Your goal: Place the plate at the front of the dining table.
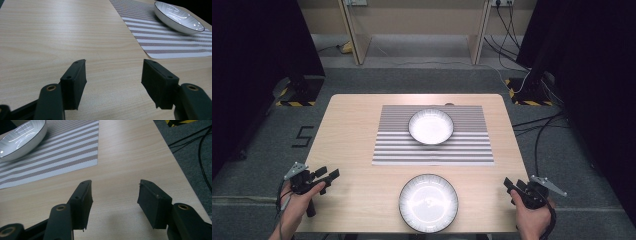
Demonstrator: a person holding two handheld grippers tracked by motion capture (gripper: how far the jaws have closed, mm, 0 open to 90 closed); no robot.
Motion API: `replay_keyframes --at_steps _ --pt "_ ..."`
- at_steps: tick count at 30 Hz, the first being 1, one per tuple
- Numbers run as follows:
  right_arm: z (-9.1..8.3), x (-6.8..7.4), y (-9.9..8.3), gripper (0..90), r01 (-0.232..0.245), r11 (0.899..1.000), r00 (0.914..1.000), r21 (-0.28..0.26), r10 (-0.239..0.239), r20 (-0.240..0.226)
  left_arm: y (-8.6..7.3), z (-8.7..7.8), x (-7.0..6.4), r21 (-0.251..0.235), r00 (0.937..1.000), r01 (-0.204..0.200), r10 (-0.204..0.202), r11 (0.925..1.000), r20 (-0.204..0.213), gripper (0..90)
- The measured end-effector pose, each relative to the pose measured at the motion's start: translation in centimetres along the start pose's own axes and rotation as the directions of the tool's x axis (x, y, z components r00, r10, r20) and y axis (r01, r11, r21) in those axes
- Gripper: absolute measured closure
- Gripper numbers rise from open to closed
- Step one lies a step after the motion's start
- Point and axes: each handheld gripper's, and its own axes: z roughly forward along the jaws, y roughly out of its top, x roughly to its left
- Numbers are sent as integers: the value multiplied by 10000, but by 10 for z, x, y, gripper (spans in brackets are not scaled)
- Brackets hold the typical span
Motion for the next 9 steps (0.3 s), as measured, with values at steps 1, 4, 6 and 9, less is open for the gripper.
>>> replay_keyframes --at_steps 1,4,6,9 --pt "0 0 0 449 25 10000 10000 -10 -25 21 0 0 0 -1 10000 6 -6 10000 -5 356" --pt "0 0 0 448 25 10000 10000 36 -25 -11 -1 2 -3 67 10000 -56 55 10000 33 356" --pt "1 1 -1 447 33 10000 10000 84 -33 -36 0 3 -6 80 9998 -111 110 9999 143 357" --pt "1 3 0 446 24 10000 10000 81 -24 -74 3 9 -14 117 9991 -246 242 9996 362 357"
